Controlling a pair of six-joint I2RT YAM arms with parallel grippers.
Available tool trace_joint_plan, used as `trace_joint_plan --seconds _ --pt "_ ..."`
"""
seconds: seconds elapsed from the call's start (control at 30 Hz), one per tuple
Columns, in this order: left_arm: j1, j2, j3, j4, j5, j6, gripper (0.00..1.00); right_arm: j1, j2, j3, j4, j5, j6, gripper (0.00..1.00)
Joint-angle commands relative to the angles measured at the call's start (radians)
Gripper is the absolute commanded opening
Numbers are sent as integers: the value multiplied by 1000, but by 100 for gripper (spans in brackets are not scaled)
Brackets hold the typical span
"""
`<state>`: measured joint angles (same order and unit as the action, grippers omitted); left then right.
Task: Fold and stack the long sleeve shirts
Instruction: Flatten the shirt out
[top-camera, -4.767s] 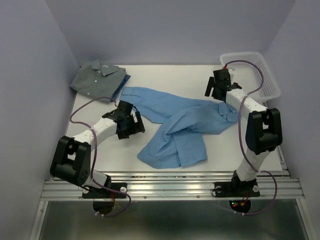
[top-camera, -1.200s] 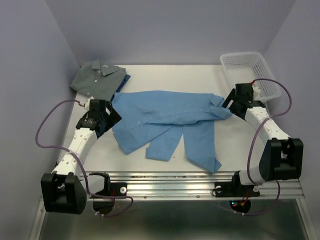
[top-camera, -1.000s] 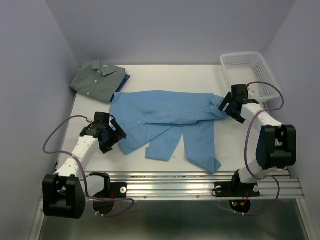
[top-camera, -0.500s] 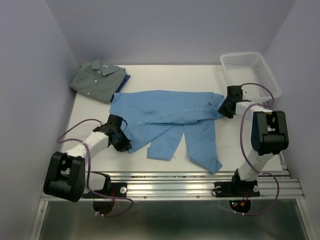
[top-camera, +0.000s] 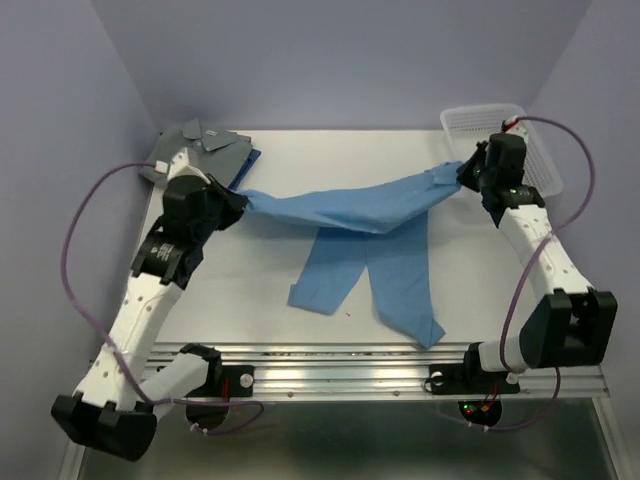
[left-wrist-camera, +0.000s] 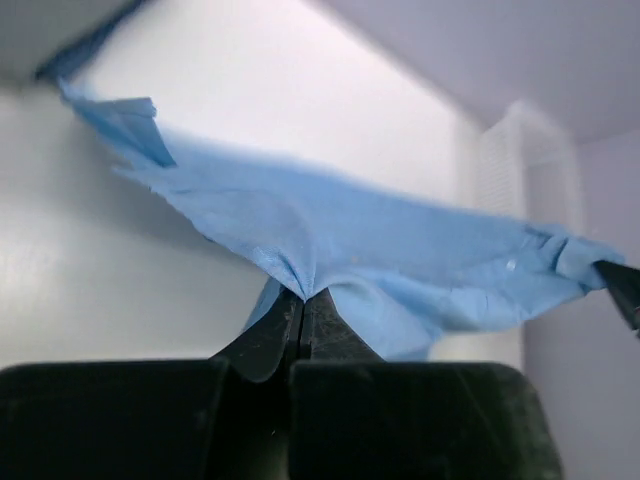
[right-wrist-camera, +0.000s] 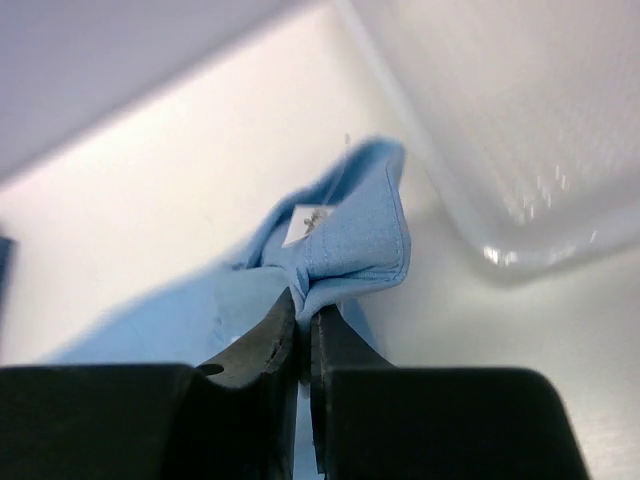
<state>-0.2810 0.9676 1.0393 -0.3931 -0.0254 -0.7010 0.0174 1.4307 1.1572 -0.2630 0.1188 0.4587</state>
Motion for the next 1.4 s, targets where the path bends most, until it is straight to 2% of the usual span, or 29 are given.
trace_joint_plan --seconds 0.0,0.17,0.23,0.27,0.37,0.5,0.67,0.8,0.93,1.03,1.07,1.13,1.23,1.3,1.37 --pt "-1 -114 189 30 -120 92 0 1 -194 229 -42 112 -74 1" --pt "-1 -167 407 43 -179 158 0 1 -305 436 -131 219 -138 1" --pt "6 -205 439 45 -201 147 0 1 -352 525 -159 234 -159 1" --pt "6 -225 446 74 -243 130 0 1 -369 548 -162 240 -184 1" --pt "6 -322 409 196 -239 127 0 1 -426 619 -182 268 -221 1" --pt "5 -340 473 125 -274 138 0 1 -452 680 -287 320 -245 1" --pt "5 -307 423 76 -292 104 0 1 -437 671 -349 302 -236 1" --pt "6 -193 383 7 -291 72 0 1 -322 593 -419 266 -200 1" --pt "9 -77 263 -75 -312 28 0 1 -190 457 -421 103 -144 1" --pt "63 34 145 -63 -259 9 0 1 -92 368 -331 10 -150 1" --pt "84 89 107 -31 -220 11 0 1 -8 358 -306 -32 -170 1" --pt "127 159 78 38 -203 18 0 1 139 430 -255 -47 -198 1" --pt "152 221 99 77 -199 29 0 1 264 545 -268 -68 -222 1" --pt "158 270 128 91 -212 40 0 1 322 598 -259 -93 -229 11" --pt "164 296 145 105 -214 40 0 1 324 596 -252 -137 -230 25"
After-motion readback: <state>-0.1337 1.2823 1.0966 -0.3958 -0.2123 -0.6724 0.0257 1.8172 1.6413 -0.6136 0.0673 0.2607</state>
